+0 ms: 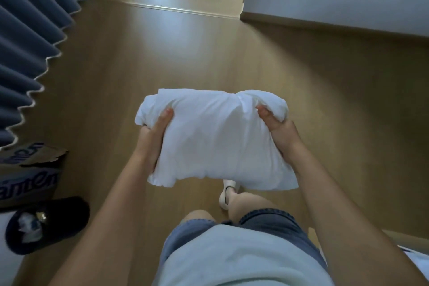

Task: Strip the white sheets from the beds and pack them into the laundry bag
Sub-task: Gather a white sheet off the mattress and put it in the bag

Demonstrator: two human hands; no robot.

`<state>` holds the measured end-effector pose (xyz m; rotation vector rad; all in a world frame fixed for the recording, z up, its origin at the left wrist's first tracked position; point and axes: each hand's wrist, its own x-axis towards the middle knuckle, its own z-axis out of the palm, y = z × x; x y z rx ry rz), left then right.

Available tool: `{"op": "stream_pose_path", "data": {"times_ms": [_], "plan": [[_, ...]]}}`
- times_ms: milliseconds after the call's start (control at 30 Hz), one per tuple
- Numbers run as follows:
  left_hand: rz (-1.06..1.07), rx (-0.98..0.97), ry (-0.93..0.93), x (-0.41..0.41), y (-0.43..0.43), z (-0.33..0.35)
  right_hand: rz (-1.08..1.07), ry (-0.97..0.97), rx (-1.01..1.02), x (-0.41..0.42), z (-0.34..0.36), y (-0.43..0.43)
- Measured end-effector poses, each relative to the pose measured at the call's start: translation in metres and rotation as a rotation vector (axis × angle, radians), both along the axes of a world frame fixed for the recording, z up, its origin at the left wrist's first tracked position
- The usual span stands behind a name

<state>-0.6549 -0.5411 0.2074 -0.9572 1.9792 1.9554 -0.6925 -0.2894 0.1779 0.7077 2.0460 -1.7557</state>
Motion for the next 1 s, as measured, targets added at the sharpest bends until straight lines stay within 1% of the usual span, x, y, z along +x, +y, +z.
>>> {"op": "stream_pose_path", "data": {"times_ms": [200,267,367,433,533,667,800,1000], "plan": [[0.158,0.004,-0.029,-0.116,-0.019,0.007,0.137,0.021,-0.004,-0.152,0.015,-0.023],[0.216,0.034,-0.039,-0.155,-0.029,0.006,0.177,0.02,-0.024,-0.198,0.012,-0.037],[0.252,0.077,-0.004,-0.224,-0.05,0.003,0.203,0.024,-0.038,-0.271,0.007,-0.061],[0.244,0.089,0.016,-0.276,-0.066,0.002,0.203,0.029,-0.019,-0.324,0.006,-0.079],[0.224,0.041,-0.009,-0.369,-0.1,0.003,0.172,0.037,-0.001,-0.412,0.013,-0.109],[0.133,0.03,-0.025,-0.496,-0.137,0.016,0.104,0.041,-0.007,-0.518,0.03,-0.136],[0.051,0.004,-0.041,-0.604,-0.155,0.021,0.034,0.046,-0.036,-0.606,0.036,-0.147],[0.002,-0.007,-0.076,-0.765,-0.174,0.006,0.017,0.024,-0.047,-0.765,0.021,-0.162]]}}
